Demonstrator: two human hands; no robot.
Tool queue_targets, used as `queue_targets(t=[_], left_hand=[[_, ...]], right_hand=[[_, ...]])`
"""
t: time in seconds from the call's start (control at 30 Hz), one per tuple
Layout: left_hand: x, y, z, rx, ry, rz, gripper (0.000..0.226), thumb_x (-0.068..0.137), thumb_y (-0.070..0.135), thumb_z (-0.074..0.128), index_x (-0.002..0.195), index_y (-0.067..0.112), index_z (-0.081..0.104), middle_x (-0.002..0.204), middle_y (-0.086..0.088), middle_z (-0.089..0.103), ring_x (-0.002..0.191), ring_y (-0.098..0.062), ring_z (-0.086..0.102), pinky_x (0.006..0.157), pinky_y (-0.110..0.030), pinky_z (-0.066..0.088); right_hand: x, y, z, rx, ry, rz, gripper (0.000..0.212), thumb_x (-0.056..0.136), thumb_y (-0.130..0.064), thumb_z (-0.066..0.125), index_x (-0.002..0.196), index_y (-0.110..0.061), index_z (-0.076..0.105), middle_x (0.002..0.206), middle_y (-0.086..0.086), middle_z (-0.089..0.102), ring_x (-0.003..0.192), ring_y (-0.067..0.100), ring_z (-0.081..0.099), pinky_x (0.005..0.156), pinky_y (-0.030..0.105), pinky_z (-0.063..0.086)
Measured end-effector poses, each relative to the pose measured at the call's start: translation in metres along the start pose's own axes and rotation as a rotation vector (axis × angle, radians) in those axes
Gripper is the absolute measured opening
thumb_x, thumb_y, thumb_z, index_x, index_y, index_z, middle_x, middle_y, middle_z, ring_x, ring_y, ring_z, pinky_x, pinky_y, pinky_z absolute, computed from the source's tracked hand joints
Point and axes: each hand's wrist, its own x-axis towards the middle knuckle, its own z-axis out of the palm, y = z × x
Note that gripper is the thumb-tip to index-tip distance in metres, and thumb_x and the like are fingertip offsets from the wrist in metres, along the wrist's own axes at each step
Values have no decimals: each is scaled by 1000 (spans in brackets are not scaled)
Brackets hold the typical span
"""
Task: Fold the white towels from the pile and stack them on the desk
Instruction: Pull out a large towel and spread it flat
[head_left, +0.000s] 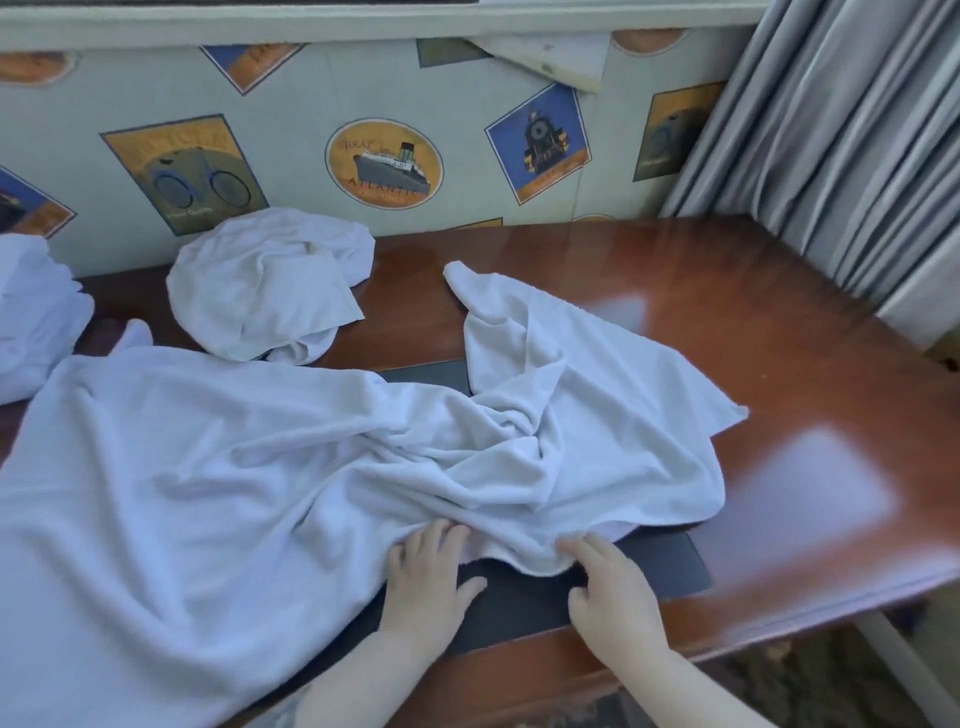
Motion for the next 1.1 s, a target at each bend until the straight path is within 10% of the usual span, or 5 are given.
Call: queue_targets(t=[0.33, 0.63, 0.77, 0.93, 1.1], left_hand=[[1, -32, -42, 108, -260, 354, 12, 79, 39, 51, 88, 31, 50, 106, 7, 44, 108, -18, 40, 83, -28, 27], [3, -6, -72, -36, -802, 93, 79, 64, 96, 39, 84, 21, 56, 82, 6, 57, 72, -12, 52, 67, -27, 39], [18, 33, -70, -303, -521, 53, 41, 93, 62, 45, 75, 25, 49, 75, 9, 55, 66, -11, 49, 65, -28, 39], [47, 99, -55, -500, -304, 43, 10, 95, 33, 49, 95, 30, 58, 92, 12, 60, 79, -7, 56, 65, -22, 46], [72, 151, -35, -410, -304, 77, 39, 91, 26, 55, 130, 26, 52, 134, 9, 50, 123, -8, 48, 98, -19, 38]], right_hand=[[-27, -4, -11, -297, 70, -322, 15, 74, -10, 62, 71, -19, 50, 88, -5, 60, 95, 19, 59, 99, 32, 42], [-31, -14, -6, -254, -239, -51, 5, 88, -30, 42, 86, -25, 41, 66, -7, 44, 67, 21, 44, 53, 33, 28], [-16, -17, -21, -9, -461, 26, 14, 80, -38, 56, 89, -29, 63, 84, -15, 58, 83, 12, 54, 72, 28, 44], [13, 22, -54, 61, -124, 94, 29, 88, -25, 51, 115, -33, 60, 122, -16, 57, 115, 8, 53, 93, 25, 42], [42, 77, -84, -285, -259, -57, 71, 84, -2, 50, 148, -27, 32, 158, -3, 22, 143, 16, 26, 112, 30, 27]])
